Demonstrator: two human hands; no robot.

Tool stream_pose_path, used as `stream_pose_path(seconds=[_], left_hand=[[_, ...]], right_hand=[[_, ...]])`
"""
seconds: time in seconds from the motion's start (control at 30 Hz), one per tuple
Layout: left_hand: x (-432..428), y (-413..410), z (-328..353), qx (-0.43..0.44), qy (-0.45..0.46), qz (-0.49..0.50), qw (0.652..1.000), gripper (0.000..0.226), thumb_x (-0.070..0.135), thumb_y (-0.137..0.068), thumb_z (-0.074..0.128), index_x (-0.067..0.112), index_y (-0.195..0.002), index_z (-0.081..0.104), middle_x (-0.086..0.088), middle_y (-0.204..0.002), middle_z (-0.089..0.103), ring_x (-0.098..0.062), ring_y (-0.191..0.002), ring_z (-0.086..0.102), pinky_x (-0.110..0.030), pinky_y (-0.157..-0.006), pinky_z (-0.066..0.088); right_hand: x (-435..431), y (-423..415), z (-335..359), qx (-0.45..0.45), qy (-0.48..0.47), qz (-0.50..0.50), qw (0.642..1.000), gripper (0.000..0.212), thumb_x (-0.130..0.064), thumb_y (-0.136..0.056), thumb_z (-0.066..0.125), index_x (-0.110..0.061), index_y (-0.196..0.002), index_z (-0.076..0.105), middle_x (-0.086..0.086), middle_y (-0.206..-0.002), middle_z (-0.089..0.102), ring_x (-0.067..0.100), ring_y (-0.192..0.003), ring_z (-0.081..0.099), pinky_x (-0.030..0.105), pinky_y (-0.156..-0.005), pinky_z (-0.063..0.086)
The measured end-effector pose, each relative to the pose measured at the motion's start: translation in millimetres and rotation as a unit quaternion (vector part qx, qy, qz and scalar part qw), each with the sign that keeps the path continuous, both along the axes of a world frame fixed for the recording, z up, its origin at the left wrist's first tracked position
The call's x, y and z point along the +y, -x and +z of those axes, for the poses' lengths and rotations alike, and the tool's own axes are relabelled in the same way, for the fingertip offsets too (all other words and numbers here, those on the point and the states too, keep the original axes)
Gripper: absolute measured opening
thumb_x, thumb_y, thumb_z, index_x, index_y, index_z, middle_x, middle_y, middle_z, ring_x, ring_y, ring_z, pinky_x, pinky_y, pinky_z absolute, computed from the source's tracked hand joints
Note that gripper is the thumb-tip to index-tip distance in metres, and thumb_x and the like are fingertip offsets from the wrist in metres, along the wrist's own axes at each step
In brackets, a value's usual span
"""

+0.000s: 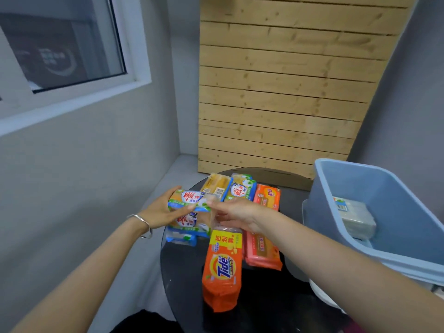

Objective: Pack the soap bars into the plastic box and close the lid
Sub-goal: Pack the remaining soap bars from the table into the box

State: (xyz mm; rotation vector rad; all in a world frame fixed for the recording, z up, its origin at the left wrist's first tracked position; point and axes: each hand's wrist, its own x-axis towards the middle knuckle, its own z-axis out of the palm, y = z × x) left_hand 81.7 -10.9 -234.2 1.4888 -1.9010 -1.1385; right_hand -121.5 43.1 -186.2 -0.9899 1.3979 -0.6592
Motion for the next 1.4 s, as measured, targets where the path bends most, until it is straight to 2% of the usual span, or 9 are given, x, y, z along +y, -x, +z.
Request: stream_pose_path(seconds=[0.27, 0.43, 0.57, 0.73, 0.9, 0.97, 1.13, 1.3, 1.4], left_hand=[[12.1, 19.2, -4.2, 0.108, 0.104, 0.115, 0.982, 0.053, 0.028, -0.066, 0.080, 0.020, -0.106, 0.047, 0.007, -0.087, 0.062, -0.003, -0.067, 0.064, -0.008, -0.047, 0.049], [19.5, 37.1, 36.5, 0.221, 0.156, 0.167, 0.948, 0.055, 0.043, -0.055, 0.081, 0.028, -0.096, 0.047, 0.011, -0.085, 0.062, 0.008, -0.062, 0.065, -0.008, -0.046, 0.048], [25.1, 70.7, 76.5, 0.324, 0.196, 0.173, 0.909, 0.064, 0.061, -0.038, 0.078, 0.036, -0.088, 0.046, 0.011, -0.087, 0.065, 0.000, -0.069, 0.068, -0.015, -0.056, 0.054], [38.7, 131.9, 106.6, 0.358, 0.231, 0.140, 0.894, 0.062, 0.047, -0.051, 0.084, 0.030, -0.094, 0.044, 0.006, -0.091, 0.064, 0.003, -0.072, 0.066, -0.018, -0.061, 0.056], [56.8, 191.3, 138.3, 0.386, 0.159, 0.038, 0.908, 0.047, 0.056, -0.078, 0.055, 0.019, -0.106, 0.044, 0.007, -0.091, 0.068, 0.008, -0.071, 0.066, -0.009, -0.056, 0.049], [56.1, 208.2, 151.0, 0.386, 0.072, -0.012, 0.920, 0.047, 0.060, -0.085, 0.041, 0.022, -0.110, 0.055, 0.011, -0.091, 0.072, 0.000, -0.081, 0.068, -0.016, -0.070, 0.051], [62.0, 249.7, 159.6, 0.314, -0.035, -0.138, 0.939, 0.029, 0.033, -0.086, 0.058, 0.021, -0.111, 0.065, -0.003, -0.100, 0.071, -0.016, -0.086, 0.066, -0.034, -0.090, 0.049], [78.0, 286.6, 138.4, 0.299, -0.023, -0.160, 0.941, 0.030, 0.029, -0.078, 0.069, 0.025, -0.108, 0.068, 0.003, -0.097, 0.075, -0.009, -0.081, 0.070, -0.023, -0.068, 0.059], [77.7, 298.1, 120.3, 0.287, 0.004, -0.158, 0.945, 0.023, 0.038, -0.078, 0.065, 0.034, -0.101, 0.068, 0.014, -0.099, 0.073, 0.001, -0.088, 0.067, -0.021, -0.074, 0.057]], right_hand=[[10.4, -13.9, -1.3, 0.001, 0.022, -0.005, 1.000, 0.052, -0.038, -0.084, 0.067, -0.013, -0.128, 0.054, 0.002, -0.113, 0.067, 0.015, -0.100, 0.065, 0.028, -0.082, 0.056], [13.6, 2.1, 27.8, -0.083, 0.073, -0.026, 0.994, 0.069, -0.048, -0.083, 0.063, -0.029, -0.143, 0.035, 0.004, -0.144, 0.048, 0.025, -0.125, 0.050, 0.041, -0.101, 0.042], [17.4, 20.5, 66.1, -0.223, 0.038, -0.074, 0.971, 0.058, -0.056, -0.078, 0.064, -0.020, -0.123, 0.056, 0.013, -0.121, 0.065, 0.032, -0.110, 0.063, 0.043, -0.091, 0.053], [28.4, 64.1, 98.5, -0.229, 0.073, -0.129, 0.962, 0.052, -0.050, -0.078, 0.066, -0.015, -0.117, 0.063, 0.013, -0.113, 0.069, 0.028, -0.102, 0.067, 0.040, -0.086, 0.055], [43.2, 128.5, 119.7, -0.196, 0.146, -0.200, 0.949, 0.026, -0.039, -0.078, 0.070, -0.020, -0.096, 0.067, 0.003, -0.083, 0.074, 0.018, -0.081, 0.070, 0.030, -0.069, 0.060], [50.4, 159.2, 128.8, -0.179, 0.163, -0.227, 0.944, 0.027, -0.040, -0.077, 0.070, -0.021, -0.094, 0.065, 0.002, -0.084, 0.070, 0.016, -0.075, 0.069, 0.029, -0.069, 0.059], [66.5, 222.2, 127.0, -0.178, 0.148, -0.252, 0.940, 0.030, -0.048, -0.078, 0.067, -0.022, -0.092, 0.067, 0.000, -0.069, 0.072, 0.011, -0.058, 0.068, 0.022, -0.060, 0.058], [82.6, 258.3, 101.2, -0.149, 0.106, -0.165, 0.969, 0.048, -0.053, -0.077, 0.064, -0.021, -0.112, 0.070, 0.003, -0.104, 0.075, 0.015, -0.089, 0.071, 0.030, -0.072, 0.060], [86.2, 269.4, 84.3, -0.134, 0.071, -0.164, 0.975, 0.053, -0.049, -0.071, 0.070, -0.023, -0.117, 0.067, 0.005, -0.115, 0.072, 0.018, -0.094, 0.070, 0.033, -0.073, 0.060]])
